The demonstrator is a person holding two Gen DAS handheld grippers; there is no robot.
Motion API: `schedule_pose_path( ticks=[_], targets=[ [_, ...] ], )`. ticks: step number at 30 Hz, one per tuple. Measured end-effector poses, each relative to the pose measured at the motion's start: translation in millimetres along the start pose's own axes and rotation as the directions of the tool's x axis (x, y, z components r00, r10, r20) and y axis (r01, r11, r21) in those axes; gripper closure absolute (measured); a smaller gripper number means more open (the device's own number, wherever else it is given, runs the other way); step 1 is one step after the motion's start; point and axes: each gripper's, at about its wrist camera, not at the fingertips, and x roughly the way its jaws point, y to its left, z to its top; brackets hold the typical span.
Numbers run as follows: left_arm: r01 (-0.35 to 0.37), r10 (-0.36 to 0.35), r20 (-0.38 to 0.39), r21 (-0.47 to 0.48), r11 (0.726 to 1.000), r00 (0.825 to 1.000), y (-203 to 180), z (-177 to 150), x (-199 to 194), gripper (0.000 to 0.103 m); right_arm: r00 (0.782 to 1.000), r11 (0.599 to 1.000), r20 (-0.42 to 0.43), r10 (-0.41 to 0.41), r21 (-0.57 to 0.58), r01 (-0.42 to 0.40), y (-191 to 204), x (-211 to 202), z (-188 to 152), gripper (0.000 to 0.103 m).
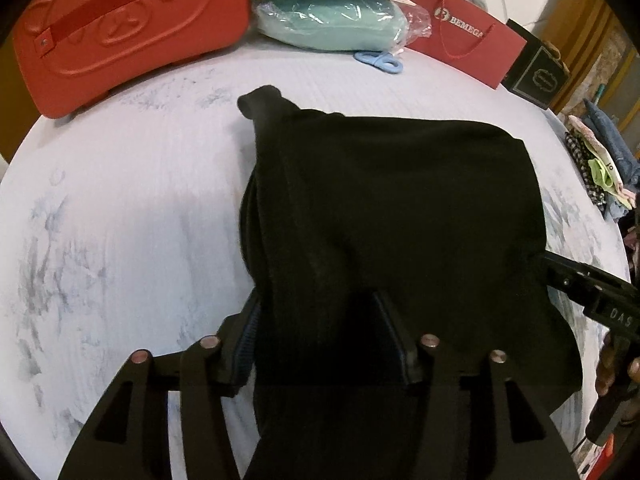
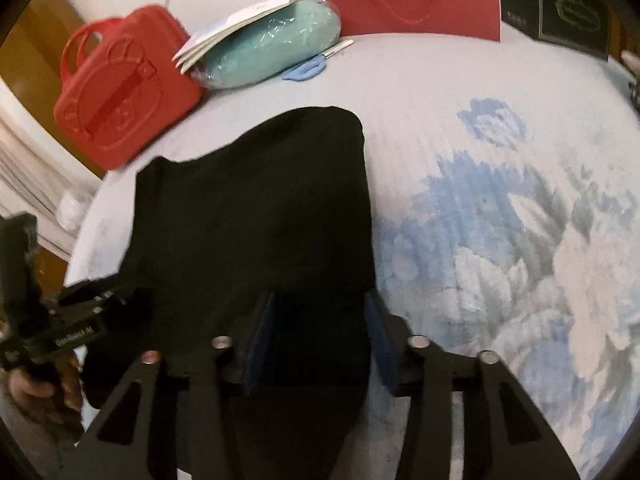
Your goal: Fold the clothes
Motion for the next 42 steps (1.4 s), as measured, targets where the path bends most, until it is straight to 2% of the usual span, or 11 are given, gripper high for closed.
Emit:
schedule_pose_path(
  ticks=[1, 5, 6, 7, 9, 17, 20, 27, 32, 39, 42],
  targets=[
    [0.018, -0.018, -0.004, -0.009, 1.0, 1.0, 2, -2, -1, 0.087, 1.0, 1.0, -0.011, 0.011, -0.004, -0.011, 2, 0, -2, 0.089],
    [0.069, -0.069, -0.004, -0.039, 0.997, 0.998, 11, -3, -1, 0.086, 1.0, 1.0, 0.021, -0.011, 0.011, 0.011, -4, -4, -8, 0.089],
    [0.074, -0.074, -0.004, -0.044, 0.996, 0.997, 12, -3, -1, 0.086, 0.999, 1.0, 0.039, -0.01, 0.023, 0.009, -5, -8, -8, 0.085],
    [0.071, -0.072, -0.003, -0.042, 0.997, 0.997, 11, -2, -1, 0.086, 0.998, 0.999, 0.054, -0.015, 0.033, 0.013, -7, -11, -7, 0.07],
    [0.063, -0.064, -0.002, -0.033, 0.997, 0.998, 9, -2, 0, 0.085, 0.996, 0.999, 0.08, -0.04, 0.036, 0.038, -9, -15, -5, 0.054],
    [0.047, -0.047, 0.007, -0.018, 0.999, 0.999, 2, -1, 1, 0.08, 0.999, 1.0, 0.054, -0.007, 0.018, 0.006, -6, -10, -8, 0.053],
    [0.043, -0.043, 0.008, -0.015, 0.999, 0.999, 0, 0, 2, 0.08, 0.997, 0.999, 0.068, -0.026, -0.022, 0.027, 0, -13, -8, 0.067],
    [0.052, -0.052, 0.013, -0.015, 0.999, 0.999, 1, -1, 4, 0.08, 0.993, 0.991, 0.104, -0.064, -0.108, 0.075, 13, -20, -8, 0.069],
    [0.053, -0.053, 0.012, -0.014, 0.998, 0.999, 2, -1, 5, 0.08, 0.996, 0.998, 0.074, -0.042, -0.039, 0.045, -1, -11, 4, 0.069],
    [0.053, -0.053, 0.013, -0.009, 0.999, 0.999, 4, -1, 4, 0.08, 0.999, 0.998, 0.046, -0.025, -0.054, 0.027, 3, -1, -1, 0.068],
    [0.05, -0.05, 0.011, -0.013, 0.999, 0.999, 7, -2, 3, 0.075, 0.998, 0.998, 0.044, -0.04, -0.046, 0.043, 1, -4, -7, 0.069]
  ],
)
